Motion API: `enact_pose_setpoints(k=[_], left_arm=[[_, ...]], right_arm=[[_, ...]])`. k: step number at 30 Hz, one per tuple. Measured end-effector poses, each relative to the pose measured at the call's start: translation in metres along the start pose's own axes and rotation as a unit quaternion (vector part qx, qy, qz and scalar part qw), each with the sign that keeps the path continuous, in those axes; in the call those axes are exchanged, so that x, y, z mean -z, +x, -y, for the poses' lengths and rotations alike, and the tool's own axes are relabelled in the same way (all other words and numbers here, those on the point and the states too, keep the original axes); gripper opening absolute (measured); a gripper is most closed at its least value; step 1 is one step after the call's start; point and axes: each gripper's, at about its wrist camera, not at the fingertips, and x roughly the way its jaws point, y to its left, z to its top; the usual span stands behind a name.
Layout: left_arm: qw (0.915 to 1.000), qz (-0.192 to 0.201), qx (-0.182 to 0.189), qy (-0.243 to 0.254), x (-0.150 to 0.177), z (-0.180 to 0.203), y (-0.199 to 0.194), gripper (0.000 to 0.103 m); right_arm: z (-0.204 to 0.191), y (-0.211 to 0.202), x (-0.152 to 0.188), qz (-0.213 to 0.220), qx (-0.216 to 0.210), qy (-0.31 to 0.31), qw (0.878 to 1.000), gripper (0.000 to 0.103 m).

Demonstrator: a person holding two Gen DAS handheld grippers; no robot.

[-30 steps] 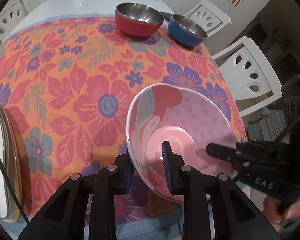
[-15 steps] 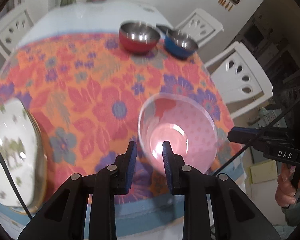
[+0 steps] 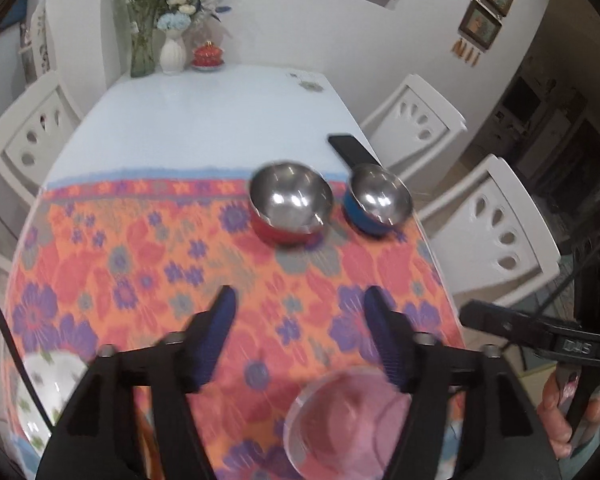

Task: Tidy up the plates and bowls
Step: 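Lower the pink bowl onto the plates and open both tools, then move both tools to the rim of the red steel bowl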

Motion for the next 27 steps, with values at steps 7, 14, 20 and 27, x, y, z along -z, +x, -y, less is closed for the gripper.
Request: enact_pose_setpoints(k=[7, 14, 20, 27], left_arm=[[1.0, -0.003, -0.008, 0.001, -0.046, -0.022, 0.044, 0.067], [0.9994, -0.034, -0.009, 0.006, -0.072, -0.034, 0.111, 0.062], [0.9981, -0.061, -0.006, -0.006, -0.085, -0.049, 0.163, 0.056], [0.9962, -0.083, 0.013, -0.025, -0.085, -0.063, 0.202, 0.05]], right_arm=[[0.002, 0.039, -0.04, 0.009, 0.022, 0.025, 0.999, 0.054], [0.008, 0.098, -0.079, -0.006, 0.051, 0.04, 0.998, 0.054], [0.027, 0.144, -0.107, -0.022, 0.068, 0.053, 0.996, 0.054], [0.035, 0.186, -0.12, -0.044, 0.078, 0.04, 0.995, 0.049]])
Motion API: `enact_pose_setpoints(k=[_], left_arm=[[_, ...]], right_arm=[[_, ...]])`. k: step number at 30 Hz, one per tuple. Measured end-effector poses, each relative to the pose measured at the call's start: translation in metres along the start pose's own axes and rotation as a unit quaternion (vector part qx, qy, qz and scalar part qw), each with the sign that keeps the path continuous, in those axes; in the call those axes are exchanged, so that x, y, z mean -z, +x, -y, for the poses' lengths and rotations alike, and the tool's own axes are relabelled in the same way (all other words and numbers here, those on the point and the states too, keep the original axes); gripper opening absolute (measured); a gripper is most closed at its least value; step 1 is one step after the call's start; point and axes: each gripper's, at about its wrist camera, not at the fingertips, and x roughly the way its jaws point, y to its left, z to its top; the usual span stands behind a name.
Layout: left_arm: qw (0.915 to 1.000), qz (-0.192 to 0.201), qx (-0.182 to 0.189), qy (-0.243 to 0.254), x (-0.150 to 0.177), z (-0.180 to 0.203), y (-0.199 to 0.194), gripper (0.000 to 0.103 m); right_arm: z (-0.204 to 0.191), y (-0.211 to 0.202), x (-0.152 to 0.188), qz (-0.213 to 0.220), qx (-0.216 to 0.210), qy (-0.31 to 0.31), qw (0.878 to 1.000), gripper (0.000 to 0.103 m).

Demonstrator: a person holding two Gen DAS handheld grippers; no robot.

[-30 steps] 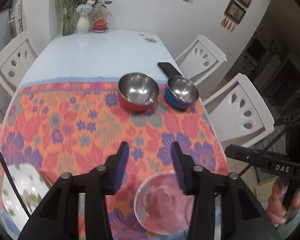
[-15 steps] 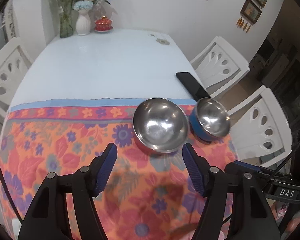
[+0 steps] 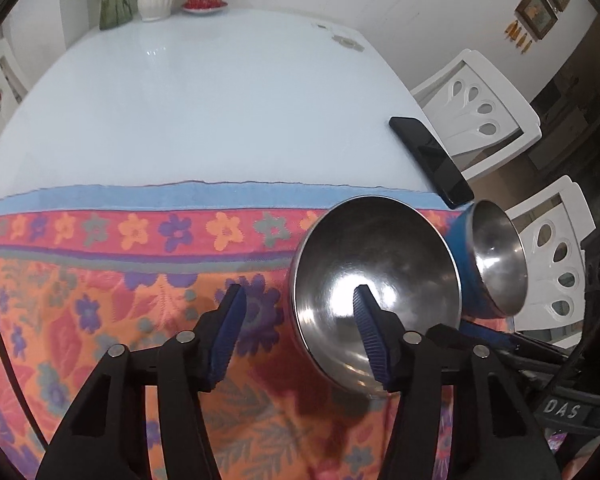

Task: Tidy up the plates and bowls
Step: 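Move both tools to the rim of the red steel bowl, then close both tools on the red bowl rim and lift it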

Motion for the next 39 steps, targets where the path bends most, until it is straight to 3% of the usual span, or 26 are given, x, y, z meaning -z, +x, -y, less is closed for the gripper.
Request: enact_pose_setpoints(k=[10, 21, 30, 39], left_arm=[[0.9996, -0.016, 0.018, 0.012, 0.001, 0.003, 0.024, 0.022], [0.9996, 0.007, 0.003, 0.028, 0.004, 0.012, -0.005, 0.021], [0.9979, 0.054, 0.001, 0.036, 0.018, 0.027, -0.073, 0.021], [0.9957, 0.084, 0.001, 0.038, 0.052, 0.036, -0.138, 0.021]], right_arm=[[-0.003, 0.023, -0.002, -0.007, 0.018, -0.018, 1.0, 0.032], [-0.014, 0.0, 0.005, 0.007, 0.024, -0.031, 0.999, 0.028], [-0.045, -0.051, 0.028, 0.031, 0.019, -0.048, 0.998, 0.028], [-0.072, -0.106, 0.07, 0.055, 0.013, -0.061, 0.997, 0.028]])
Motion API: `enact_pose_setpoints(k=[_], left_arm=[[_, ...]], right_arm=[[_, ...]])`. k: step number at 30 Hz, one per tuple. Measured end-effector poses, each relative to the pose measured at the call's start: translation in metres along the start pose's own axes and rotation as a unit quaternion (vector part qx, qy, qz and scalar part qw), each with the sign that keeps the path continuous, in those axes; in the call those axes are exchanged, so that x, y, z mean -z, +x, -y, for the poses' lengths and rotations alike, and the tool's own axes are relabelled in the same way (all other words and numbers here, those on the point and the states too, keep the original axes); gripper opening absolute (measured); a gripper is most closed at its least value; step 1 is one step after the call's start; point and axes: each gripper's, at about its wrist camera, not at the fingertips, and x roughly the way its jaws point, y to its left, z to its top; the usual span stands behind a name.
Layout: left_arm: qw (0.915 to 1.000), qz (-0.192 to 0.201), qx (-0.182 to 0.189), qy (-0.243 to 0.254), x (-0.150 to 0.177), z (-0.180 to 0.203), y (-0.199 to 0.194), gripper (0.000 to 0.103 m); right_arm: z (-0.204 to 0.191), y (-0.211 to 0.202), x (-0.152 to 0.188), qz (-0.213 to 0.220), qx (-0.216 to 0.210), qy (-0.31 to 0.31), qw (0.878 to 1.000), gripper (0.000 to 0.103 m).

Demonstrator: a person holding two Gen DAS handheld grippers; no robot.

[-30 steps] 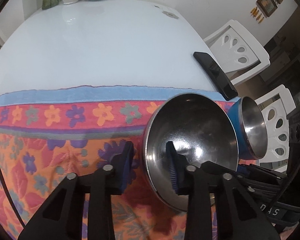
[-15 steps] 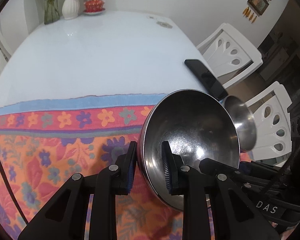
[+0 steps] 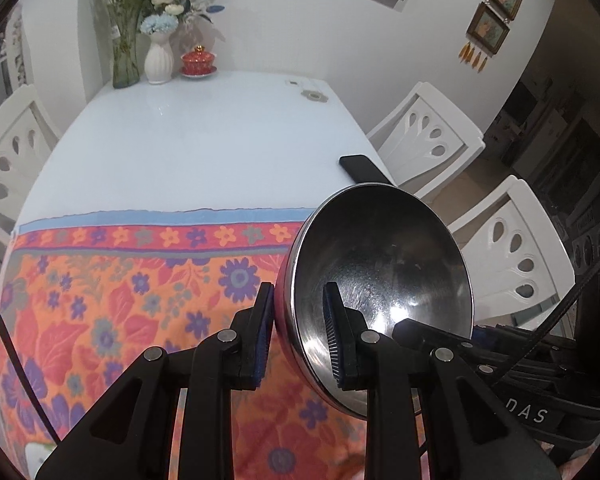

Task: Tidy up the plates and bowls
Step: 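Close both tools on the red bowl rim and lift it, then carry the red bowl with both tools over the pink bowl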

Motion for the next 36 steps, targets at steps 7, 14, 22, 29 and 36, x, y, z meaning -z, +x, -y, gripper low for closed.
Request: enact_pose_setpoints(k=[7, 14, 22, 29, 36], left_arm=[[0.9999, 0.005, 0.003, 0.011, 0.026, 0.015, -0.034, 0.021], [0.9997, 0.007, 0.011, 0.018, 0.052, 0.025, -0.058, 0.021], [0.9993, -0.005, 0.027, 0.024, 0.088, 0.036, -0.073, 0.021], [0.9981, -0.042, 0.03, 0.034, 0.13, 0.052, -0.062, 0.021], [0.9954, -0.08, 0.04, 0.034, 0.163, 0.058, -0.048, 0.021]], right_arm=[[-0.011, -0.035, 0.033, 0.014, -0.002, 0.012, 1.0, 0.028], [-0.019, -0.062, 0.066, 0.027, 0.004, 0.017, 0.999, 0.029], [-0.017, -0.079, 0.108, 0.025, 0.02, 0.021, 0.999, 0.029], [0.009, -0.072, 0.138, -0.007, 0.045, 0.054, 0.998, 0.029], [0.022, -0.064, 0.165, -0.038, 0.073, 0.051, 0.995, 0.029]])
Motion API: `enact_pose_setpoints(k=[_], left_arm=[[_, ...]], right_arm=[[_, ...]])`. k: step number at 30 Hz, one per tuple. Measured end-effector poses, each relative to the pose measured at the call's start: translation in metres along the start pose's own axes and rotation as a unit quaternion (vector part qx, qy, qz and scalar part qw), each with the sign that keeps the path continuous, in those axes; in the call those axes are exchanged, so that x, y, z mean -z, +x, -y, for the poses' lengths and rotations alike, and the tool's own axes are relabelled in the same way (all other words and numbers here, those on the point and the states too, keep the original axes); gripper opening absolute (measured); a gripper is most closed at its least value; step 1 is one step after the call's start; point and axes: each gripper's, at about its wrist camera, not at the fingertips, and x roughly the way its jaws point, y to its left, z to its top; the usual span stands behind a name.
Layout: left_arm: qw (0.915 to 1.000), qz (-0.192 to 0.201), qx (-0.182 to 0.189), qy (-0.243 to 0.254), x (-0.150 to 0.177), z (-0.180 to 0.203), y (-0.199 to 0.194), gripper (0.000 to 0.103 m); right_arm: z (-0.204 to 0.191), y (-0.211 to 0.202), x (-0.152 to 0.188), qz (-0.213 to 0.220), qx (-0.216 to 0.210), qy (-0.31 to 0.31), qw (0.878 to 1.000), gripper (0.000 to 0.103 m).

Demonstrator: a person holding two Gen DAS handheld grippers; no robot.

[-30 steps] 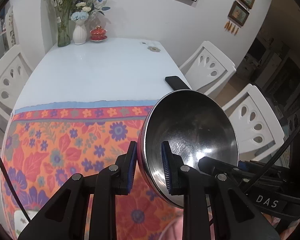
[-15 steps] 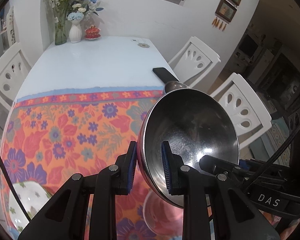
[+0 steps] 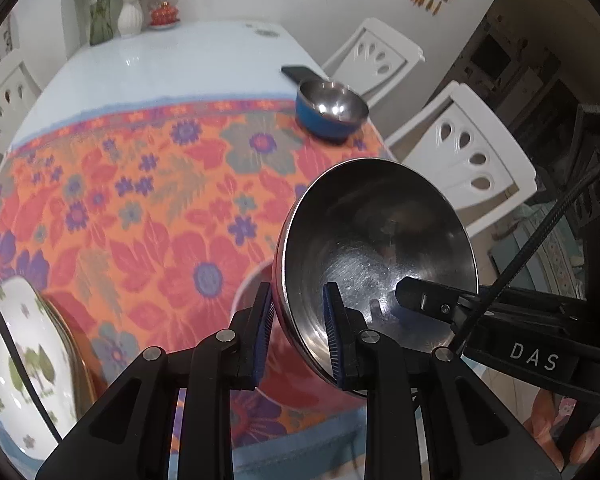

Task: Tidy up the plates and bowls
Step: 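Carry the red bowl with both tools over the pink bowl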

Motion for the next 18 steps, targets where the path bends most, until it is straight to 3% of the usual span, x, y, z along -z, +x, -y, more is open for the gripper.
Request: enact_pose_setpoints(k=[9, 18], left_arm=[[0.999, -0.043, 0.008, -0.008, 0.03, 0.0, 0.021, 0.021], [0.9984, -0.056, 0.009, -0.005, 0.034, -0.001, 0.028, 0.022]], right_arm=[[0.017, 0.026, 0.029, -0.048, 0.019, 0.004, 0.999, 0.029], [0.015, 0.031, 0.032, -0.052, 0.035, 0.003, 0.998, 0.029]])
